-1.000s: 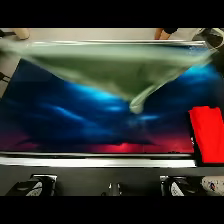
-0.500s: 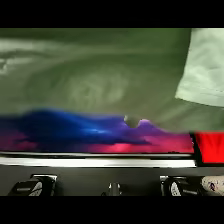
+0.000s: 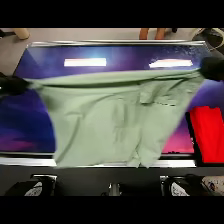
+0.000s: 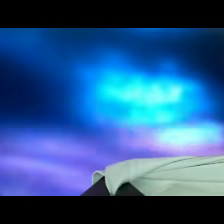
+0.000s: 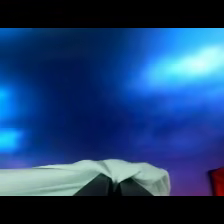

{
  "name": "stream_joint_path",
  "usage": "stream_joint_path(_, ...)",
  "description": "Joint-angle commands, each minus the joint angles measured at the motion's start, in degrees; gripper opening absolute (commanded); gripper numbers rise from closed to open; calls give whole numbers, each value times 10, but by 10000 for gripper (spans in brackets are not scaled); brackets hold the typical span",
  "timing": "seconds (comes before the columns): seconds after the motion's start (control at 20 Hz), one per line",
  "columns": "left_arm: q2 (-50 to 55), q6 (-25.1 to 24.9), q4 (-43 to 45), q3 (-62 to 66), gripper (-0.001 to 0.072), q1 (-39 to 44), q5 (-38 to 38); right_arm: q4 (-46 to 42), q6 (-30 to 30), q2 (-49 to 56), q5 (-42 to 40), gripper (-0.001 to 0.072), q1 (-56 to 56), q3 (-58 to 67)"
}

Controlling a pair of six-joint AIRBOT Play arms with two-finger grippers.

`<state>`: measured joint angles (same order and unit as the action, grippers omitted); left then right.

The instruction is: Fold the shirts.

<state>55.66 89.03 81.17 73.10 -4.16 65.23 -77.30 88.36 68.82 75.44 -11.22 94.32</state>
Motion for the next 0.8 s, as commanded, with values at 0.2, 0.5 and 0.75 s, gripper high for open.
stream_joint_path(0.2, 260, 19, -51, -21, 29, 0, -79, 218, 83, 257, -173, 30, 10, -8)
stream_joint_path(0.5, 322, 3, -136, 5, 554, -16, 13, 193, 67, 288, -141, 410, 56, 3)
stream_joint_path(0.75, 248, -51, -97, -62, 585, -111, 191, 1, 14, 197, 123, 425, -32, -22)
